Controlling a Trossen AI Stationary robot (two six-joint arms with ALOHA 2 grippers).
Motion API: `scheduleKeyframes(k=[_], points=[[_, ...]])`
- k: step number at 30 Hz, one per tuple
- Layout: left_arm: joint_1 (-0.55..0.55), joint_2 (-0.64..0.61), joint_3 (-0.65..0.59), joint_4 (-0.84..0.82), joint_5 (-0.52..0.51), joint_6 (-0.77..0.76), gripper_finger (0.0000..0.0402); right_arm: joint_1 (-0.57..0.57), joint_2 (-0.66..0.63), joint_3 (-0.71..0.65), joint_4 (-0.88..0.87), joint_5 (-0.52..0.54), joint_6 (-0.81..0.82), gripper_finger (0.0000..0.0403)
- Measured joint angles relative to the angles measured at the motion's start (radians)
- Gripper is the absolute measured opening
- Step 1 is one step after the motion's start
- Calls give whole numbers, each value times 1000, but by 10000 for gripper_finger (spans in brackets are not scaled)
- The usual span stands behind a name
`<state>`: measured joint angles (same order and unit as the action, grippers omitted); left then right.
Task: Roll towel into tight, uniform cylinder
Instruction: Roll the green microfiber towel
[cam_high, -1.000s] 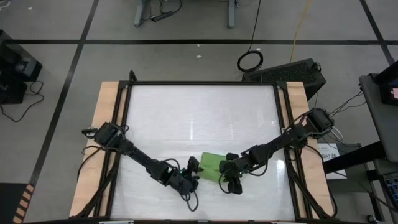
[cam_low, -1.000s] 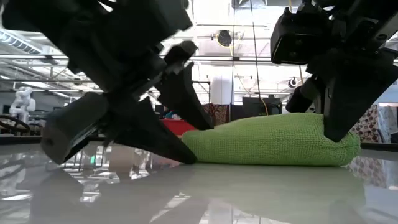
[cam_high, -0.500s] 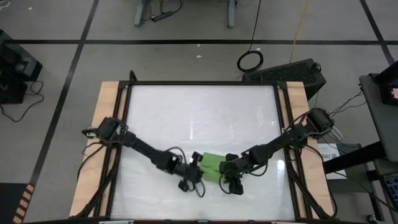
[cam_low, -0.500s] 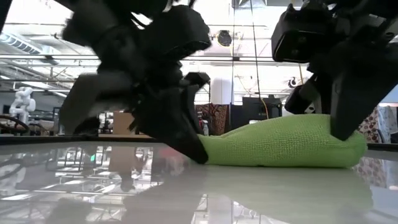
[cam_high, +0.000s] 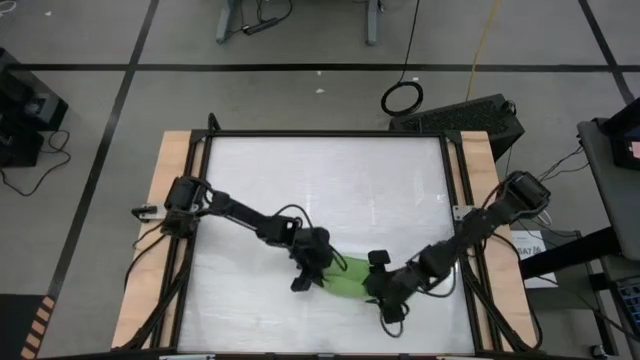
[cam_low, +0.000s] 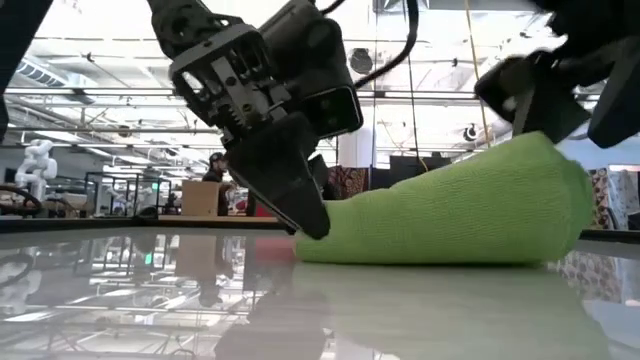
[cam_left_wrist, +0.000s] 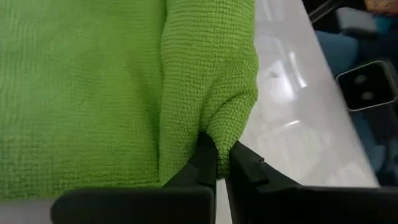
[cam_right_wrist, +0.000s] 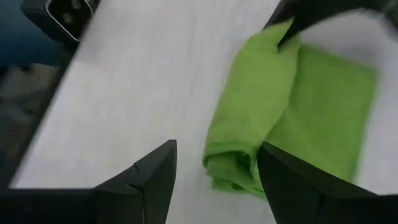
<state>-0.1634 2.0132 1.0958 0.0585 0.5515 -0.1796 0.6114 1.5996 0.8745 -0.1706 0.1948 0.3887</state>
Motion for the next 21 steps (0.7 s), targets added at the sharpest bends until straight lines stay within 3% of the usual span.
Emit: scheduleKeyframes(k=[5,9,16,21], points=[[46,0,-1,-1,91,-30,12,102,-1,0,-36,209,-99,210],[67,0,-1,3,103,-70,12,158,32,0,-31,341,-147,210],[84,0,-1,7,126,-78,12,176,134,1,44,454,-231,220],[84,0,-1,7,126,-79,12,173,185,1,47,528,-220,273]])
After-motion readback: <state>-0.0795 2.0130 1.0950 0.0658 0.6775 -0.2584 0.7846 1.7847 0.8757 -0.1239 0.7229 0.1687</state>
